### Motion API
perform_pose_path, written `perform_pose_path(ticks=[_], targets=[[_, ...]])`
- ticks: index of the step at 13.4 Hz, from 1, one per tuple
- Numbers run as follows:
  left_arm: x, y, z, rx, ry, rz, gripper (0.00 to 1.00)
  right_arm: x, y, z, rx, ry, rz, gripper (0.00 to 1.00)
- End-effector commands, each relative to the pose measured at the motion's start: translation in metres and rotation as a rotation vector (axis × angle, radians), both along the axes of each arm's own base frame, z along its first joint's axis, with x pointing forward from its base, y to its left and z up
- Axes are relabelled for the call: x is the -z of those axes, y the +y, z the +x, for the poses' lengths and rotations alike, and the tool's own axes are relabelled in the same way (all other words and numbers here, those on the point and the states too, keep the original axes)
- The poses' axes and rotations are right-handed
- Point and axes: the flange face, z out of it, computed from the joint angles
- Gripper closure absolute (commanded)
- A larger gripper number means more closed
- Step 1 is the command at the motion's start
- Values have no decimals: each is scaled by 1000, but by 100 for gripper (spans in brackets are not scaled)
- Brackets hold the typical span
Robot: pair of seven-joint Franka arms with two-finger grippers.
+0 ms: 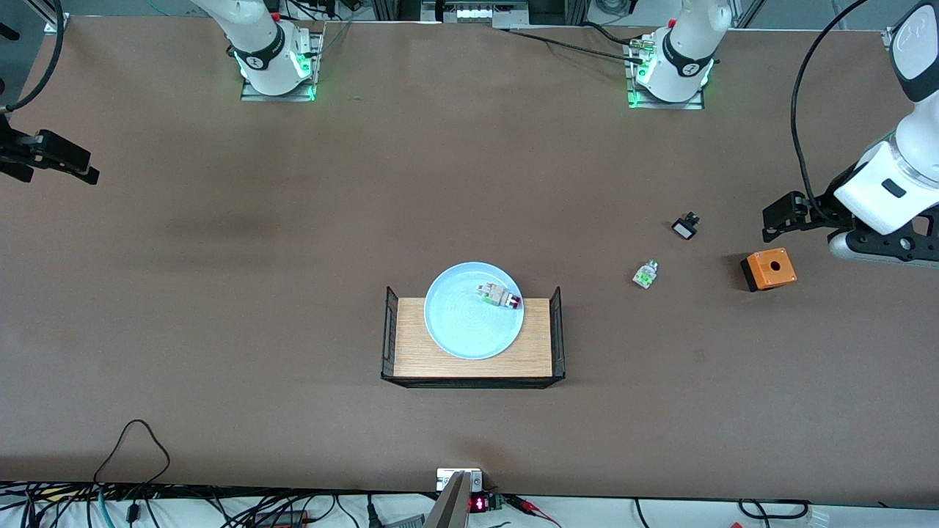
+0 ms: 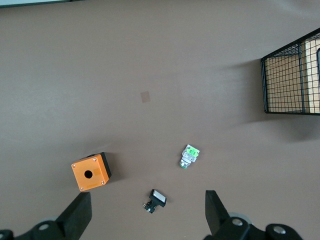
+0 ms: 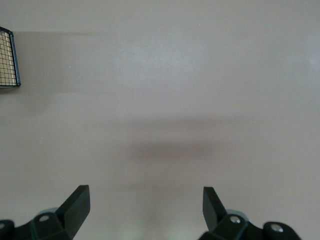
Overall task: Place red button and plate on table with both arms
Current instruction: 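Raise the left gripper from its rest pose toward the tray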
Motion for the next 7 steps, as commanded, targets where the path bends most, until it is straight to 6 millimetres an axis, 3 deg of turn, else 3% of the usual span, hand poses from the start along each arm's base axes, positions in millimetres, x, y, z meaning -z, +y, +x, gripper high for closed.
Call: perform_pose_path(ticks=[1,4,6,7], targets=[[1,-28,-4,-10,13,-6,0,-5,2,3,9,-11,13,0],[1,-47,-11,-12,66,-91,0,-6,4,2,6,-13,13,0],[5,-85,-16,-28,102,-199,0,-7,8,2,0,-14,13,0],[14,-123,-21,-10,125,-192,0,-7,9,3,-2,-17,13,0]])
